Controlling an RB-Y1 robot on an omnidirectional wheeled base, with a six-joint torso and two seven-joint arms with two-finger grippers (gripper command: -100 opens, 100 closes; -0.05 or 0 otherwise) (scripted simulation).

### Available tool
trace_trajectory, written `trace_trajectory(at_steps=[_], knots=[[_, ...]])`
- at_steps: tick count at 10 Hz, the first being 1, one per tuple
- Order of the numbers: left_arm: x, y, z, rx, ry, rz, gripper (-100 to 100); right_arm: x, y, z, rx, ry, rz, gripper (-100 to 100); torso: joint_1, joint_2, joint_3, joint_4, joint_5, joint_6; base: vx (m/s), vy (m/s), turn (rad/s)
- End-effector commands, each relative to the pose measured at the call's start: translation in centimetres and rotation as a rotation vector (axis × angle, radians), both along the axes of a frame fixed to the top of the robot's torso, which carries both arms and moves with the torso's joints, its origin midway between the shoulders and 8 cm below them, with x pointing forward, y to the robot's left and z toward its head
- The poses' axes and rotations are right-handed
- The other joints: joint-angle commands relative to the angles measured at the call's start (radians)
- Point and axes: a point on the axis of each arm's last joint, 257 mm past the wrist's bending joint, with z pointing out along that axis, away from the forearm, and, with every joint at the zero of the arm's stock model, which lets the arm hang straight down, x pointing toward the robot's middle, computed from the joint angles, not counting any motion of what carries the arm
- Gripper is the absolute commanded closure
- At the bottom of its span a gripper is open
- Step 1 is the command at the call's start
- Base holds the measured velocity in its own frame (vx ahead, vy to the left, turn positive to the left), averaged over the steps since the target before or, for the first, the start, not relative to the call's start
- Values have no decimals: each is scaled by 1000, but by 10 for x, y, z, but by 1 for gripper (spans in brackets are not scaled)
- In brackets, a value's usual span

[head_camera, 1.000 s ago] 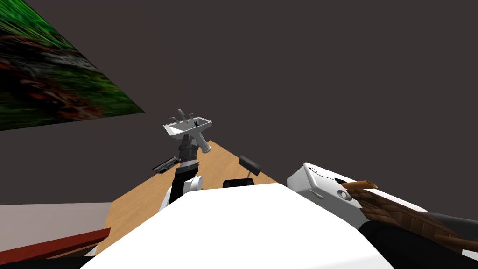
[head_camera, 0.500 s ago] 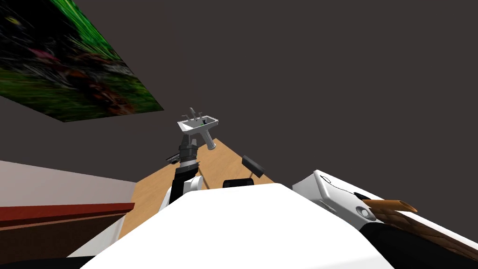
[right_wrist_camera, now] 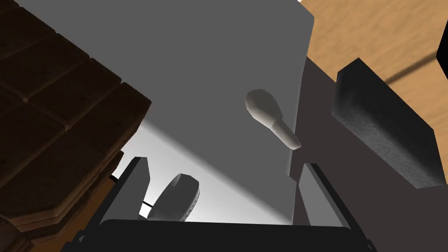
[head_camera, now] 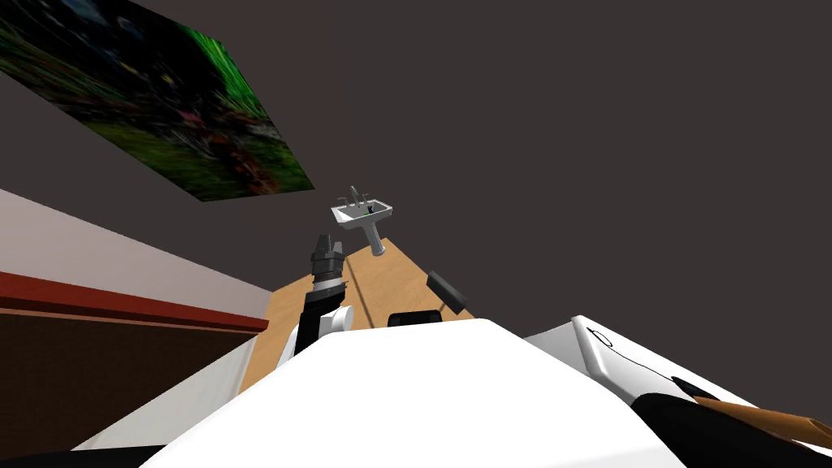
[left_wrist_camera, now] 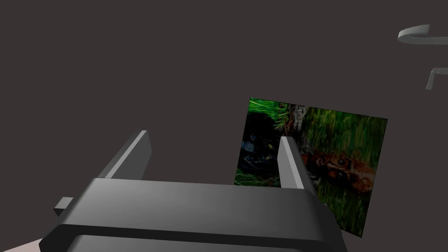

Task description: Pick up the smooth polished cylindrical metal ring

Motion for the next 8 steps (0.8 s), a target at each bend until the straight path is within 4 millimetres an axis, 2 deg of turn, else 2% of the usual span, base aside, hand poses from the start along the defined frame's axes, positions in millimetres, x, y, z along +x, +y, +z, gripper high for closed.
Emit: trace_trajectory(at_steps=[1, 4, 6, 7, 8], knots=[[0, 0, 0, 0, 0, 0, 0, -12, -14, 11, -32, 62, 26, -100, 0, 0, 0, 0, 0, 0, -20, 20, 283], [0, 0, 0, 0, 0, 0, 0, -30, -37, 30, -77, 154, 61, -100, 0, 0, 0, 0, 0, 1, -17, 14, 214], [0, 0, 0, 0, 0, 0, 0, -28, -36, 29, -76, 153, 61, -100, 0, 0, 0, 0, 0, 2, -10, 6, 70], [0, 0, 0, 0, 0, 0, 0, -29, -37, 29, -77, 154, 62, 0, 0, 0, 0, 0, 0, 2, 0, 0, 0], [0, 0, 0, 0, 0, 0, 0, -29, -36, 24, -77, 154, 45, -100, 0, 0, 0, 0, 0, 2, -47, -5, 132]])
